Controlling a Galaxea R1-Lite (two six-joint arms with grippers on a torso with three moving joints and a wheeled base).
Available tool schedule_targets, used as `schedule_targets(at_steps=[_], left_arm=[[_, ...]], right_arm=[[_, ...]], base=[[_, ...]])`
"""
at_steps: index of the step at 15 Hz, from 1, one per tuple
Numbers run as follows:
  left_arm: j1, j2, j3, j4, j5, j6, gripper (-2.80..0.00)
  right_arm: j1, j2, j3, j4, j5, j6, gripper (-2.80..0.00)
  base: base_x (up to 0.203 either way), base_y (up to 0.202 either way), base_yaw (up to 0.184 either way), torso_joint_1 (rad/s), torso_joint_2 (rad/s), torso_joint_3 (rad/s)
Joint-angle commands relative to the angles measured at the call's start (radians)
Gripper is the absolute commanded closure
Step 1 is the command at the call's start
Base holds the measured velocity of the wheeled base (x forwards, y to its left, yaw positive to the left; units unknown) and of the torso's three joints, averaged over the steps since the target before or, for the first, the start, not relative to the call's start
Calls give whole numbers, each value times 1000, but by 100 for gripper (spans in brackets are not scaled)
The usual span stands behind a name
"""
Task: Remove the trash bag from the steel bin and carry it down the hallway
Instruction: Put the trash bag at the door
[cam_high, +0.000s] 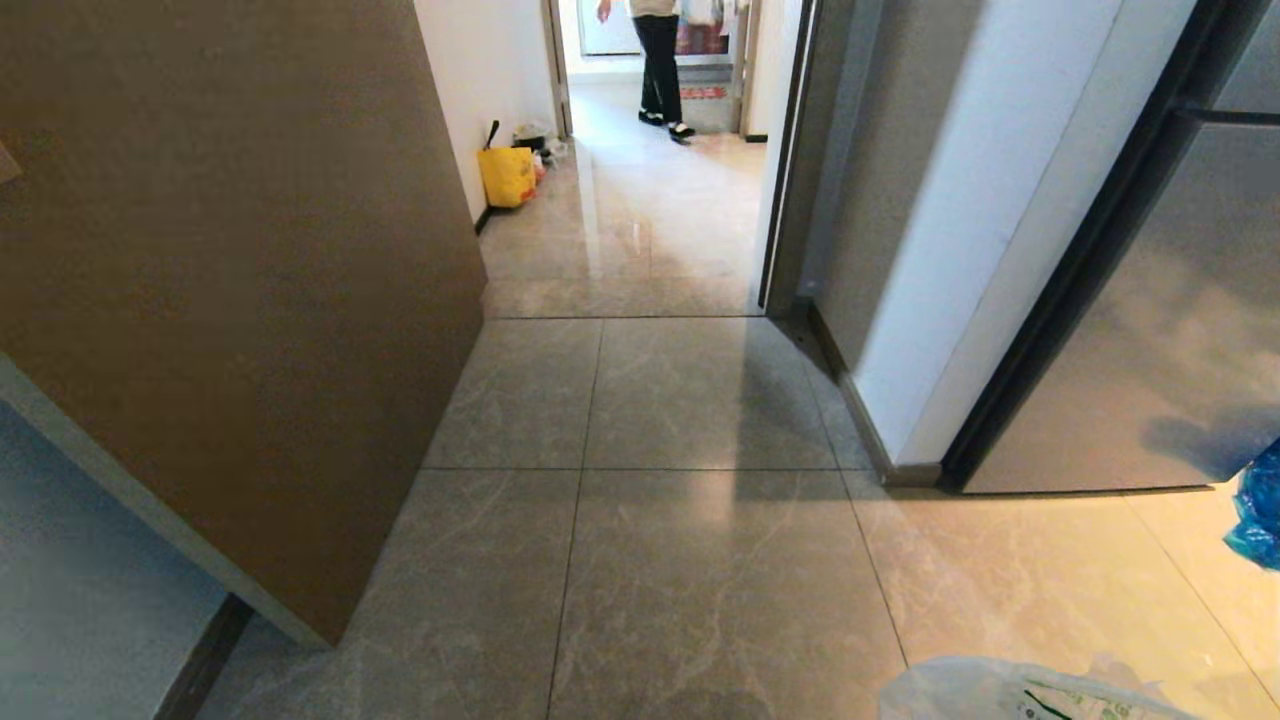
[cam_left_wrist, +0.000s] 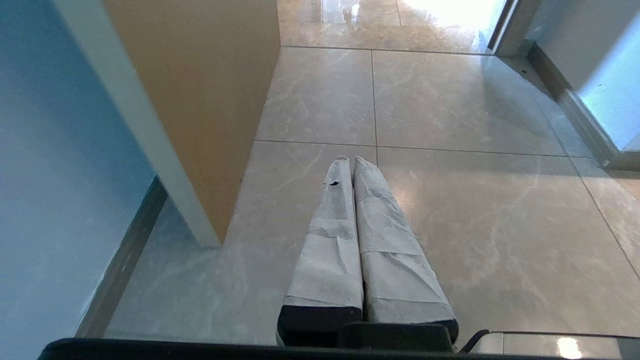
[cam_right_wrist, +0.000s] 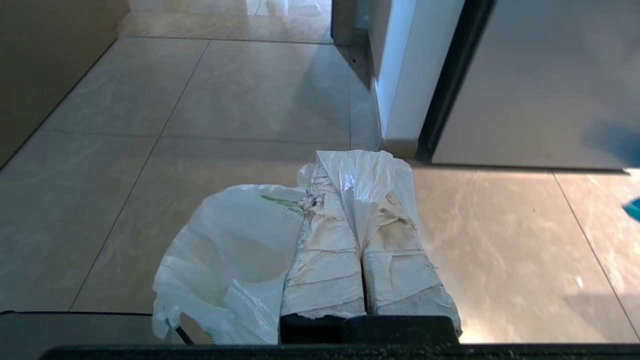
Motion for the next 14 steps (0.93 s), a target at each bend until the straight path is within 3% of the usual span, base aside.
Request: schedule_targets(at_steps=[1,14], left_arm=[[0,0,0,0,-1,-1,0],[0,0,0,0,0,0,0]], right_arm=[[0,1,0,0,0,-1,0],[0,1,0,0,0,-1,0]], base=[[199,0,3,1,5,2],[193,0,1,2,3,2]])
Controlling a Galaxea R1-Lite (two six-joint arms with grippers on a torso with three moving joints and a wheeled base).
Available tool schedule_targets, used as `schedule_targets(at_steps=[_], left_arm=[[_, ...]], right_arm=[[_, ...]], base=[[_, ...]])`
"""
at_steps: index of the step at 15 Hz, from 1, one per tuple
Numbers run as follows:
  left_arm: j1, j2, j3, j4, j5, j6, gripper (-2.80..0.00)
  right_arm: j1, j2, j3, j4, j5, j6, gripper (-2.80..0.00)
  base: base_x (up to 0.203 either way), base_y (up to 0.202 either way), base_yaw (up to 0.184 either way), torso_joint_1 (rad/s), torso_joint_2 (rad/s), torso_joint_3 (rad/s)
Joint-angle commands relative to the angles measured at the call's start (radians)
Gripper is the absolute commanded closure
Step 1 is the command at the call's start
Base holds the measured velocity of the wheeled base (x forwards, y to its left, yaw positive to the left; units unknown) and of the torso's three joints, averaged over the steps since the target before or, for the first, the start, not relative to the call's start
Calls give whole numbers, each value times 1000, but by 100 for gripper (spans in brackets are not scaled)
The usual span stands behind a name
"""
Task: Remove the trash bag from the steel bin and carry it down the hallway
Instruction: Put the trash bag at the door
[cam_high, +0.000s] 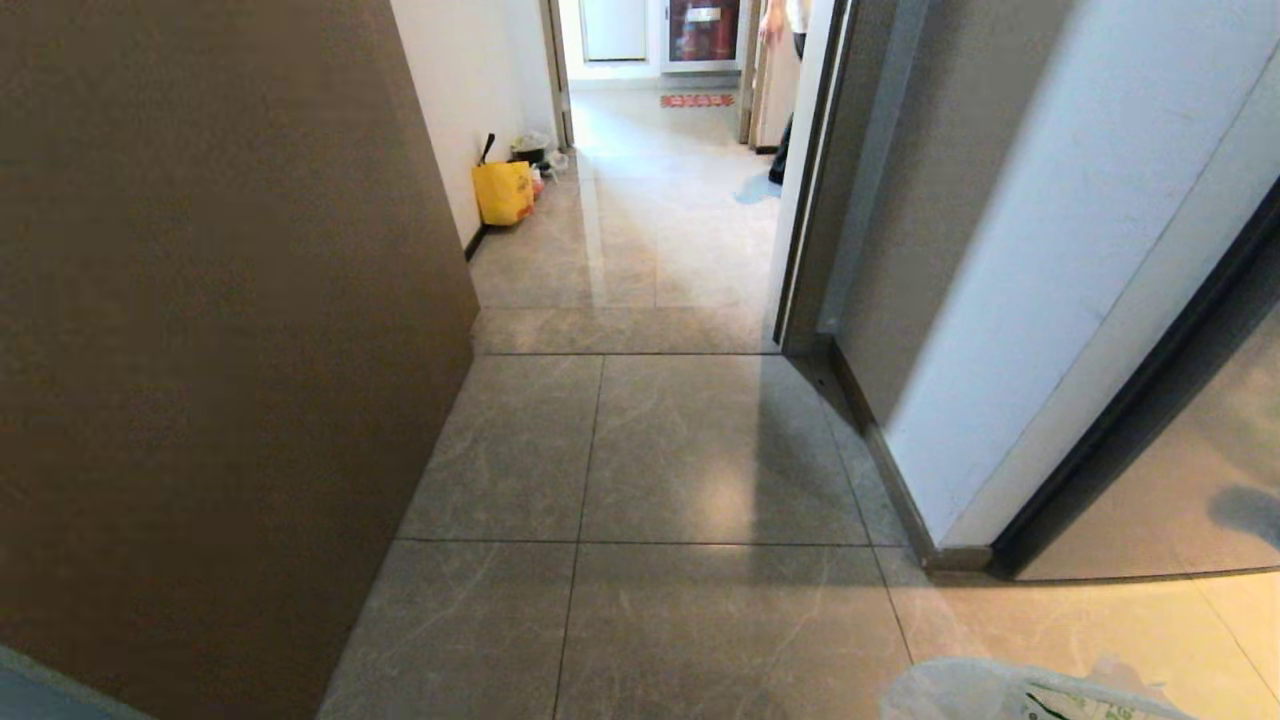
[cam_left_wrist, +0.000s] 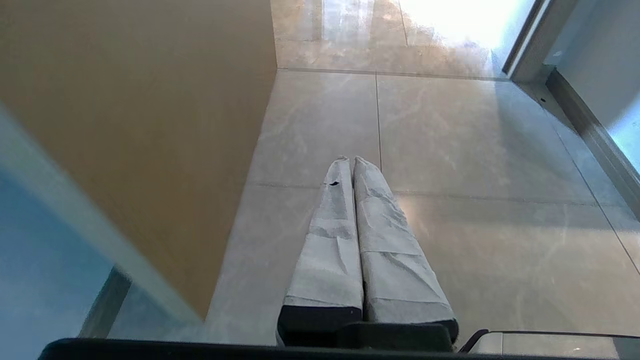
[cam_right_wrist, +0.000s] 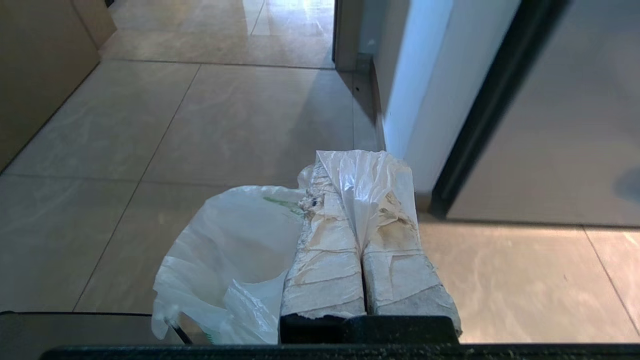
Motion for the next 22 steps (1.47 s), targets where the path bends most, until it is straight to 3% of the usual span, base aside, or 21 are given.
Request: schedule_targets(at_steps=[1,22], left_arm=[[0,0,0,0,0,-1,0],[0,0,0,0,0,-1,0]], right_arm=[[1,1,0,-1,1,-1,0],[1,1,0,-1,1,-1,0]], base=[[188,0,0,-2,2,7],[193,0,2,1,3,2]])
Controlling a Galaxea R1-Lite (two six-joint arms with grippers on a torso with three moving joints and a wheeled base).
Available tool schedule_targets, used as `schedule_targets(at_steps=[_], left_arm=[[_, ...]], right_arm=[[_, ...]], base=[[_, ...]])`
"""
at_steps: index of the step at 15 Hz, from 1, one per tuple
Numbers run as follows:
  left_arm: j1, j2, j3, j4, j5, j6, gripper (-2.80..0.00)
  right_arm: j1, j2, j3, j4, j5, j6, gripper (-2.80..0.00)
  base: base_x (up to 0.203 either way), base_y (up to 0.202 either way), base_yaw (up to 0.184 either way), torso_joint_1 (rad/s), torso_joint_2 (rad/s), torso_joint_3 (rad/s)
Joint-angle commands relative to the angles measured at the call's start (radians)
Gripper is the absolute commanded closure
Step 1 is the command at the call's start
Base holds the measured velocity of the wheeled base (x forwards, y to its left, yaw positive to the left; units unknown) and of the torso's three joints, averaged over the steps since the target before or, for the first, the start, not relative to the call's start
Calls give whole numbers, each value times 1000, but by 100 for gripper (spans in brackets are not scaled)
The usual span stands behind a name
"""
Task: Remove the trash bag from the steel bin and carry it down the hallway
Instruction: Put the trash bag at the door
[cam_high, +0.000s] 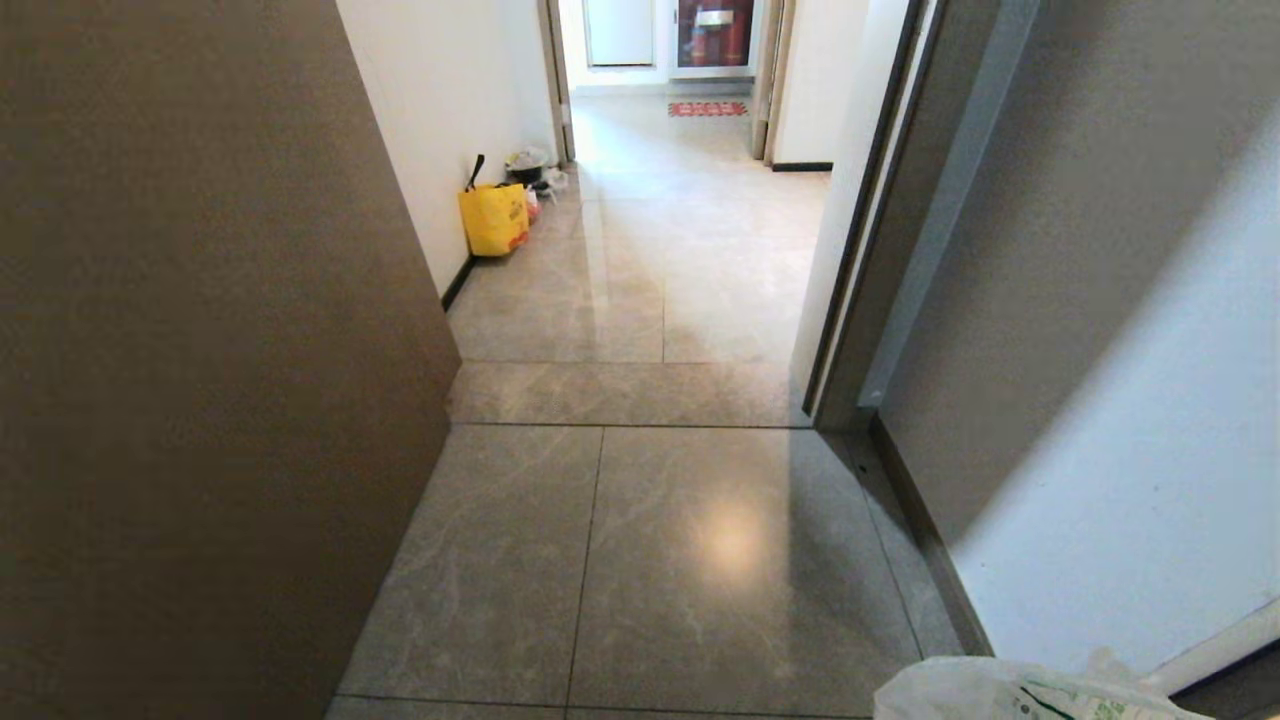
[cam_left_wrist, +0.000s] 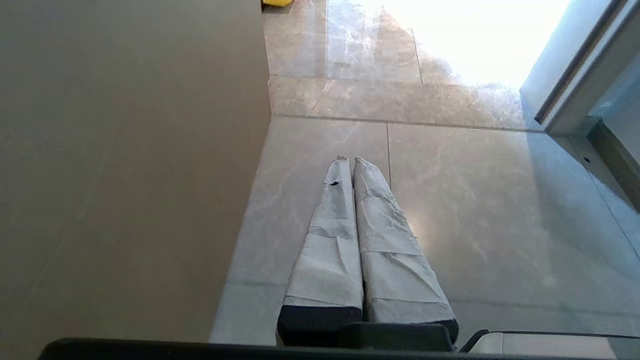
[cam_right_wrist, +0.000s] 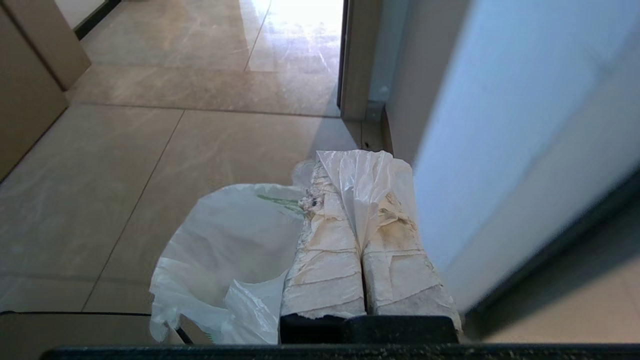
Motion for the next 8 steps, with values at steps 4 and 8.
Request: schedule_targets(at_steps=[4,8], left_arm=[[0,0,0,1,1,1,0],[0,0,0,1,0,2,0]], right_arm=[[0,1,0,-1,0,-1,0],[0,1,0,-1,0,-1,0]], base=[[192,0,0,4,3,3],[183,0,0,5,3,3]])
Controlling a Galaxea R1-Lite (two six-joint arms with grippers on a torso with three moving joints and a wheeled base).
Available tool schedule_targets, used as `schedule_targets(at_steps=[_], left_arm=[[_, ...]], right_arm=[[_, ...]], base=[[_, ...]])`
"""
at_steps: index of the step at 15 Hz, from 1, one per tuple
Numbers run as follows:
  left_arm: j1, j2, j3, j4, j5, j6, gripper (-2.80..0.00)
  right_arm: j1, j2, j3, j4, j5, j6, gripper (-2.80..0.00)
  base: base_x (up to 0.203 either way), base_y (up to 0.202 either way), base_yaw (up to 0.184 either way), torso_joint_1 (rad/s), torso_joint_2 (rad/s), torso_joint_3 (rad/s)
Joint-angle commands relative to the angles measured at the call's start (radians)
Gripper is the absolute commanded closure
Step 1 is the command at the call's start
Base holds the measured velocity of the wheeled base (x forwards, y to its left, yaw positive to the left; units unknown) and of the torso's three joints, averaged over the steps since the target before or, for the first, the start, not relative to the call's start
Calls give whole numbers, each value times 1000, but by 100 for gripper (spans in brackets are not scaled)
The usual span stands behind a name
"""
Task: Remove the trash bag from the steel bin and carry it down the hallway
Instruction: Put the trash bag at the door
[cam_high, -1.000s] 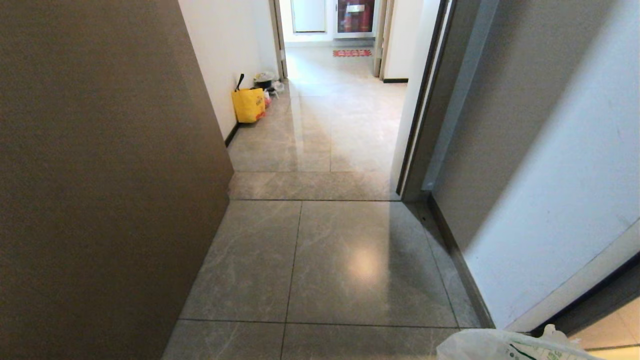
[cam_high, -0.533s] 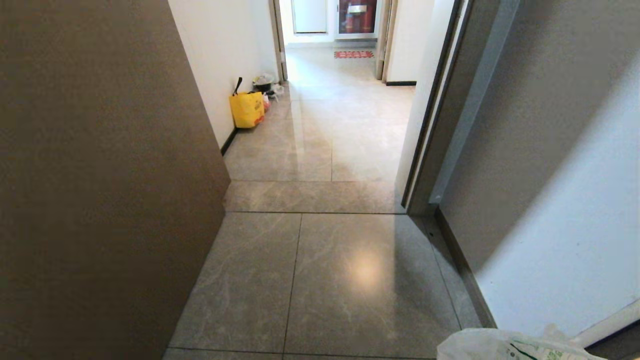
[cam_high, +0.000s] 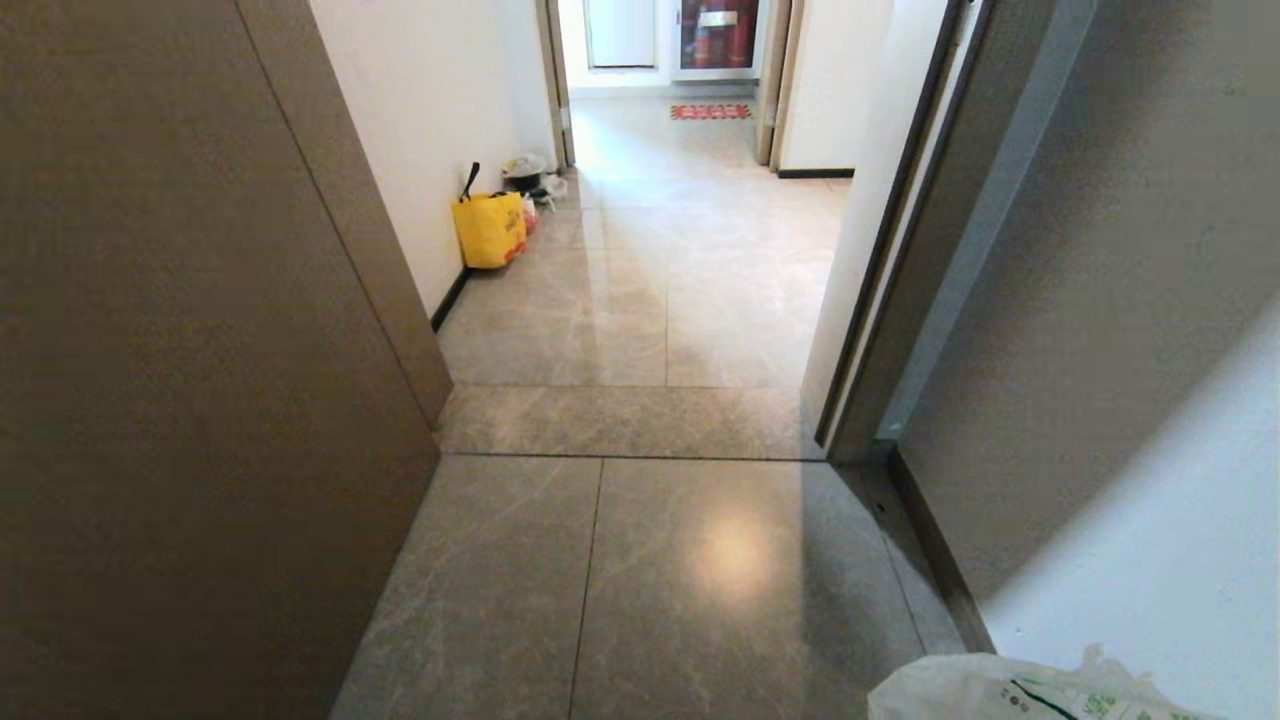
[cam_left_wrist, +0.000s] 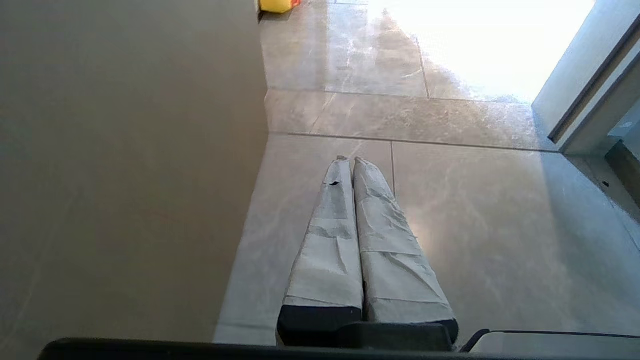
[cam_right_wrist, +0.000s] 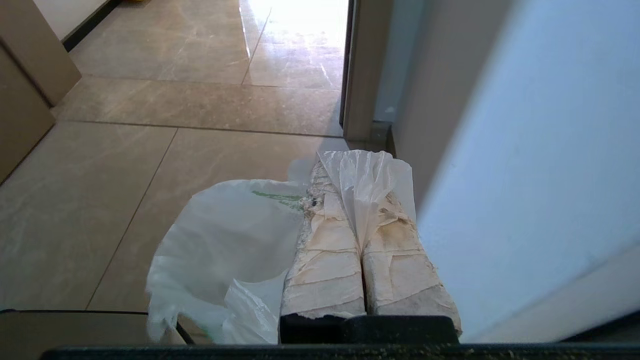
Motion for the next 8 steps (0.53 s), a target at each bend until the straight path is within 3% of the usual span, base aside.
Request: schedule_targets(at_steps=[1,8], left_arm=[[0,0,0,0,-1,0,0],[0,0,0,0,1,-1,0]], right_arm=[[0,1,0,-1,1,-1,0],[1,1,0,-1,1,-1,0]], base=[[65,0,2,2,-2,-2],[0,0,0,0,0,0]])
